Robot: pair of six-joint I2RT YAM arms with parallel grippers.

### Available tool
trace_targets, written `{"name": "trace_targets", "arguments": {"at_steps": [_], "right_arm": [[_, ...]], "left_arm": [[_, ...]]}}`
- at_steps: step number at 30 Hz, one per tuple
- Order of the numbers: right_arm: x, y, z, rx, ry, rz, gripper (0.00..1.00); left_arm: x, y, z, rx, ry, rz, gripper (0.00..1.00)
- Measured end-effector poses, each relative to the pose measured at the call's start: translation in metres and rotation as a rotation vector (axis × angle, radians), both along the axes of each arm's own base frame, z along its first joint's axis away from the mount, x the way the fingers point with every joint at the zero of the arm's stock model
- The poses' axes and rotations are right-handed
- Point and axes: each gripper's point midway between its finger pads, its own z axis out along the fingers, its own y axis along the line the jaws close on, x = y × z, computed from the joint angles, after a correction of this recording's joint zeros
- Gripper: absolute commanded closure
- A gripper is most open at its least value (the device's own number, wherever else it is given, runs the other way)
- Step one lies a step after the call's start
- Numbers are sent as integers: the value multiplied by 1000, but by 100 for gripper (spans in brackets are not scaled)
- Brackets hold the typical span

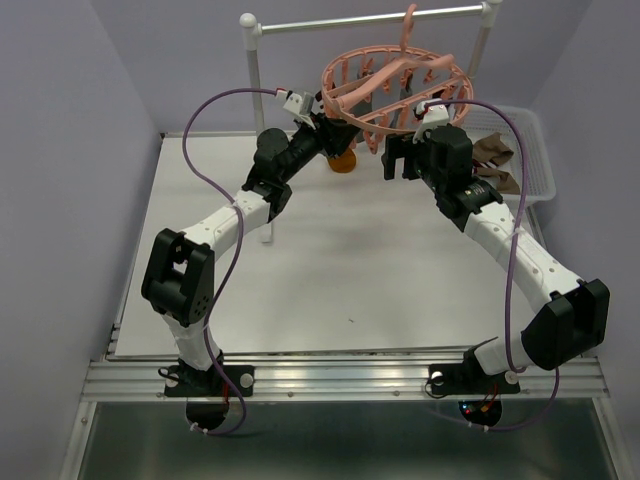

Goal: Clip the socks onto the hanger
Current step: Open the clamp at the hanger.

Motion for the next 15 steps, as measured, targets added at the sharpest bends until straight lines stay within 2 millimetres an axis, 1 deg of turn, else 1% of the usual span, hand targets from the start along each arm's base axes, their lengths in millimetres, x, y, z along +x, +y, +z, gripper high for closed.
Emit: {"name": "trace_targets", "arguments": {"at_steps": [8, 10, 11, 13, 15], "right_arm": [[1, -2, 0, 0, -1, -15, 2], [1, -5, 0, 0, -1, -33, 2], [2, -6, 0, 1, -1, -40, 2], [2, -8, 0, 2, -1, -53, 2], [2, -9, 0, 4, -1, -60, 2]], "left_arm": [[2, 2, 0, -12, 14, 15, 100], [3, 2, -1, -10, 18, 17, 92], [3, 2, -1, -8, 18, 17, 85], [3, 2, -2, -2, 15, 18, 76], [3, 2, -3, 7, 9, 16, 73]]}}
